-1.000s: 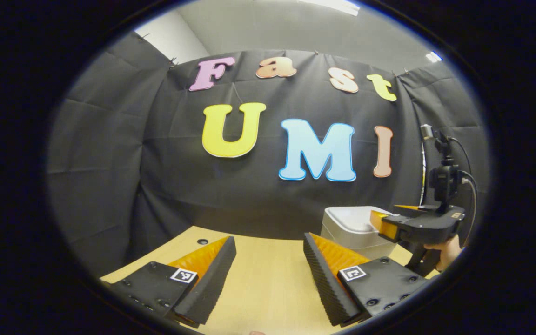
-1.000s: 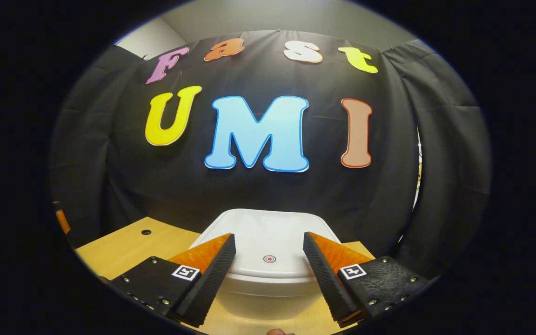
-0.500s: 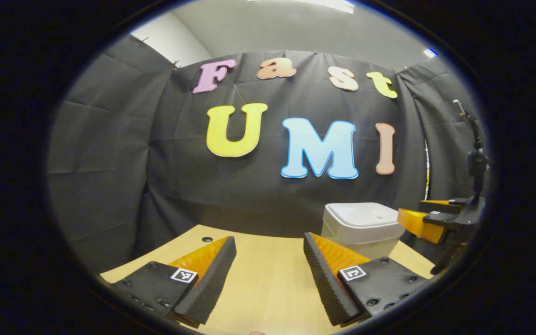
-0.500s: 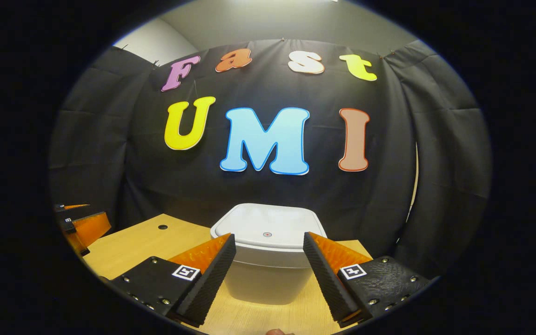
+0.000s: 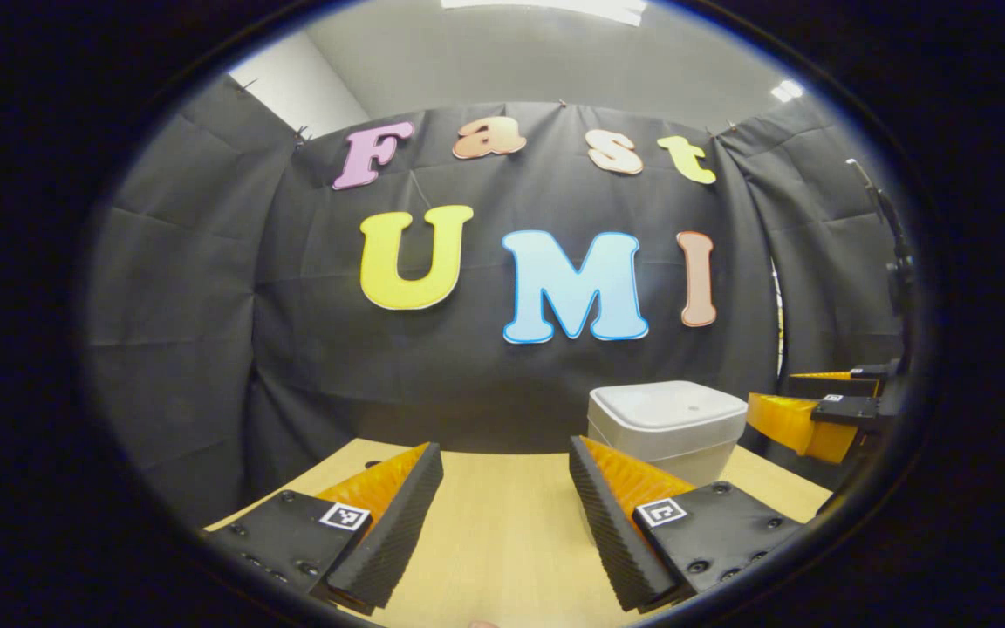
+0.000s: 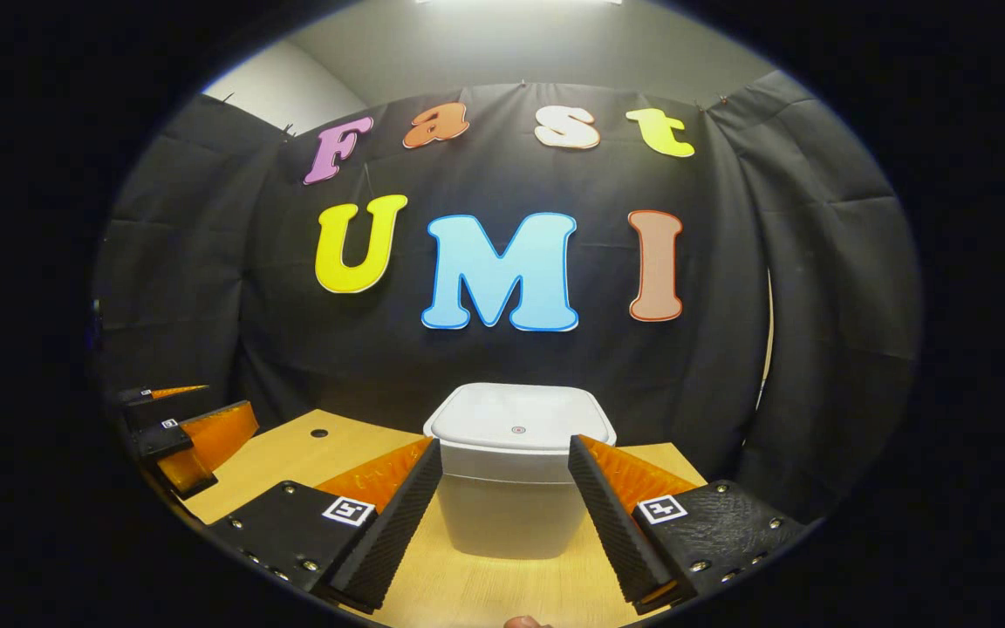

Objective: Press the lid of the desktop garbage bin to open it, pick up the crumpled paper on the desktop and throw it into the bin, then pick up the pop can on the desktop and drop it into the bin, and finally close the garbage bin lid.

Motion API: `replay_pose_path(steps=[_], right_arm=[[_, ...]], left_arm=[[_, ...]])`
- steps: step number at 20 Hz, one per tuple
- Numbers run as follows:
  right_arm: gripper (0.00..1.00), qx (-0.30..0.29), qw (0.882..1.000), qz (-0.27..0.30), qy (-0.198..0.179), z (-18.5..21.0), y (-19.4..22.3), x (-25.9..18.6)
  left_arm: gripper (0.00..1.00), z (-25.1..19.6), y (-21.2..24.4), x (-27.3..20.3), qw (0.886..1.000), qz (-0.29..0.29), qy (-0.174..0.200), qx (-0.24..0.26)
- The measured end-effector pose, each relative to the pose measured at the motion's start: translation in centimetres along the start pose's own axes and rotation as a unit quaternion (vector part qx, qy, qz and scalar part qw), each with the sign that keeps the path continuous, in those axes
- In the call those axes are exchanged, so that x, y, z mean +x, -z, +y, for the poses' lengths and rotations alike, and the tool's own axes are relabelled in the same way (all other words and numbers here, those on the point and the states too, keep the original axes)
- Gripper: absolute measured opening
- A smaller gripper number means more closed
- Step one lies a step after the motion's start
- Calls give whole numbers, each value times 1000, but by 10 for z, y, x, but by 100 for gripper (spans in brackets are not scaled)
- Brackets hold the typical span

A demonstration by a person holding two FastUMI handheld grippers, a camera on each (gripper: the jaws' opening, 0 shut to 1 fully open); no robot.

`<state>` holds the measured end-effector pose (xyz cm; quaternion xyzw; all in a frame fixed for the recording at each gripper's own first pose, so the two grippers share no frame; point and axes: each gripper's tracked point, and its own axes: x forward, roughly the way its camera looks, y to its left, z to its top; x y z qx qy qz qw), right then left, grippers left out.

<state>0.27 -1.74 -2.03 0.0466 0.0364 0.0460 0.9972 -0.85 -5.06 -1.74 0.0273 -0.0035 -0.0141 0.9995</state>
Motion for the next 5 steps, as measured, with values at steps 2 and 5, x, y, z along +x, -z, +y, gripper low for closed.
replay_pose_path(steps=[2,5], right_arm=[[94,-2,1000,-1,9,-2,2,-4],[94,-14,1000,-3,25,-5,5,-7]], left_arm=[[95,-1,0,-1,1000,-2,6,7],[96,-3,1,2,1000,-5,18,5]])
